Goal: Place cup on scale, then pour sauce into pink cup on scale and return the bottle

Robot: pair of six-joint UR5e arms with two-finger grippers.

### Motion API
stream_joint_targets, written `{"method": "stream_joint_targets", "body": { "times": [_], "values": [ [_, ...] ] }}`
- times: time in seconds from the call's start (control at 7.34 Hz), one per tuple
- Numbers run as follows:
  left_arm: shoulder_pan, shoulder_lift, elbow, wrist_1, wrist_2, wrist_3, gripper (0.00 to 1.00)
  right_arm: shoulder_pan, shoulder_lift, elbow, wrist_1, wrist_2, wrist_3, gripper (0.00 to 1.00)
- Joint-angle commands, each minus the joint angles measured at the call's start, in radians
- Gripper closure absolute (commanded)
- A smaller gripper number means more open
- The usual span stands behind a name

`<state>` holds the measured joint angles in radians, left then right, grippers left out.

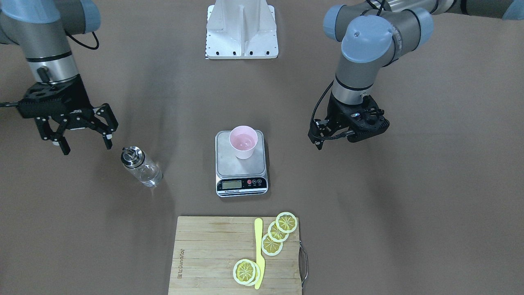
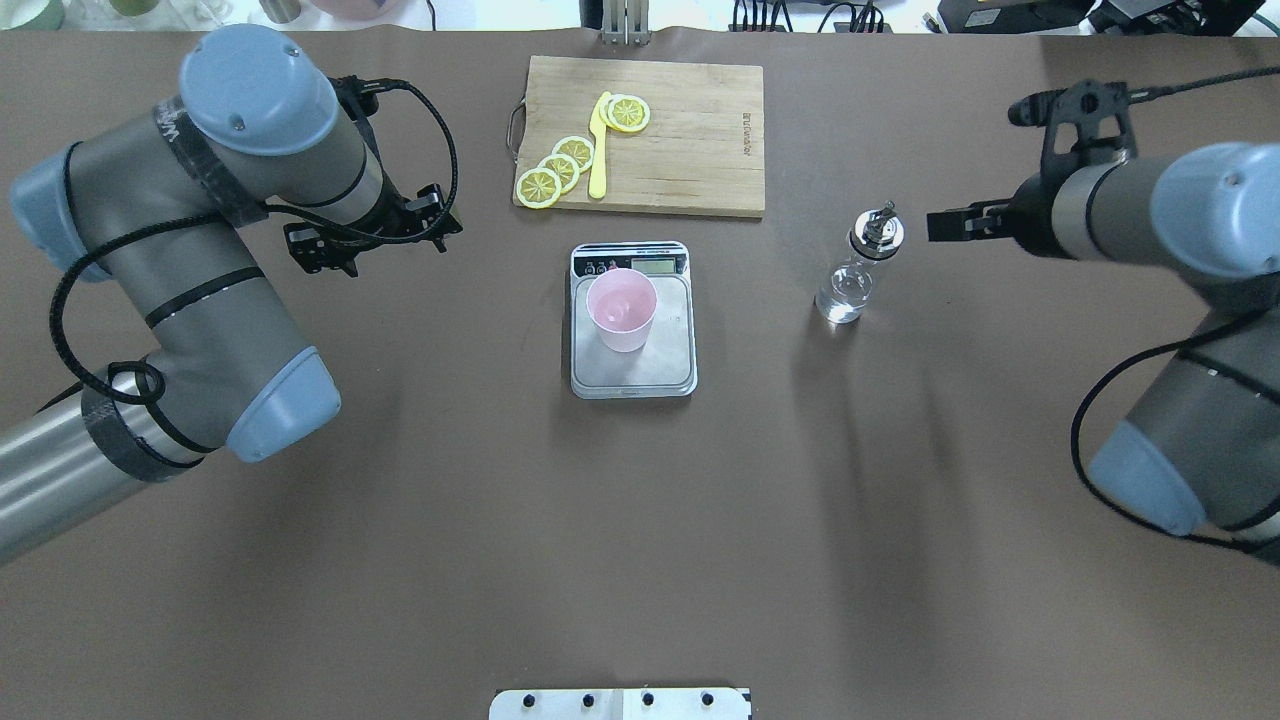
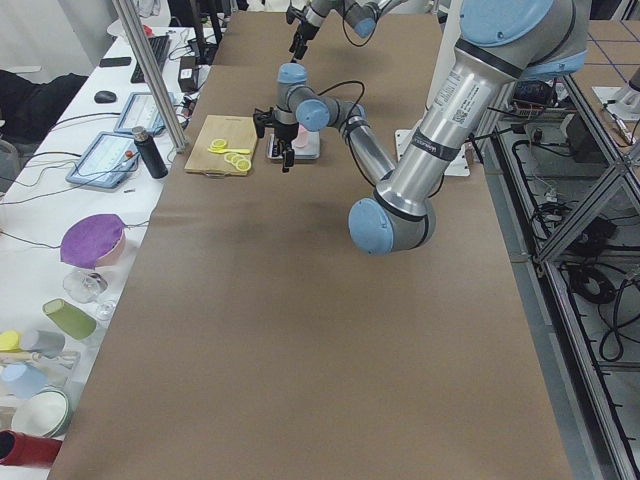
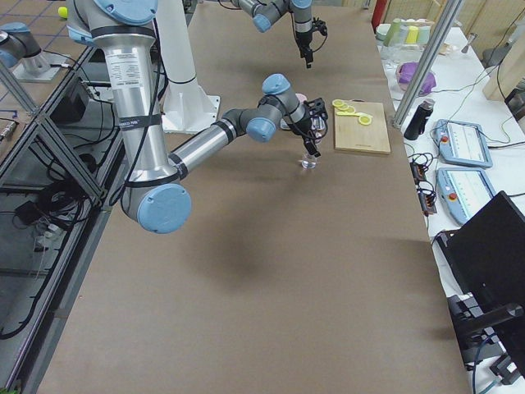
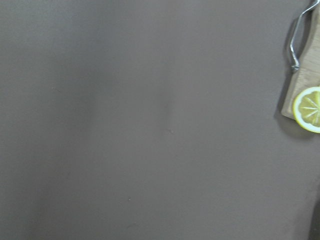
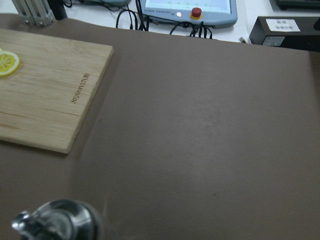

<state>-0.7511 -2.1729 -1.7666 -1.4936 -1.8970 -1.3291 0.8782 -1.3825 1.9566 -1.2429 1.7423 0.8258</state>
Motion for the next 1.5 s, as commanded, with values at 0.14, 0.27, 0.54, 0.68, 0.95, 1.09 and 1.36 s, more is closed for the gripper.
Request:
{"method": "stream_joint_targets", "body": {
  "times": [0.14, 0.27, 0.54, 0.68, 0.95, 1.09, 1.36],
  "values": [
    [0.077, -0.047, 0.001, -0.01, 0.018, -0.004, 0.02, 0.347, 0.144, -0.175, -0.32, 0.456, -0.369, 0.0],
    [0.126, -0.076, 0.012, -0.008, 0.047, -0.007, 0.02, 0.398, 0.16, -0.274, -0.358, 0.509, -0.476, 0.0],
    [0.142, -0.132, 0.022, -0.01, 0.044, -0.05, 0.02, 0.497, 0.166, -0.443, -0.362, 0.606, -0.728, 0.0],
    [0.142, -0.168, 0.041, -0.005, 0.042, -0.052, 0.02, 0.534, 0.165, -0.481, -0.362, 0.664, -0.741, 0.0],
    [0.142, -0.223, 0.126, -0.022, 0.044, -0.074, 0.02, 0.59, 0.163, -0.537, -0.363, 0.756, -0.741, 0.0],
    [0.141, -0.229, 0.153, -0.063, 0.042, -0.085, 0.02, 0.593, 0.161, -0.542, -0.363, 0.757, -0.741, 0.0],
    [0.122, -0.231, 0.161, -0.056, 0.015, -0.072, 0.02, 0.599, 0.149, -0.548, -0.363, 0.752, -0.741, 0.0]
  ]
}}
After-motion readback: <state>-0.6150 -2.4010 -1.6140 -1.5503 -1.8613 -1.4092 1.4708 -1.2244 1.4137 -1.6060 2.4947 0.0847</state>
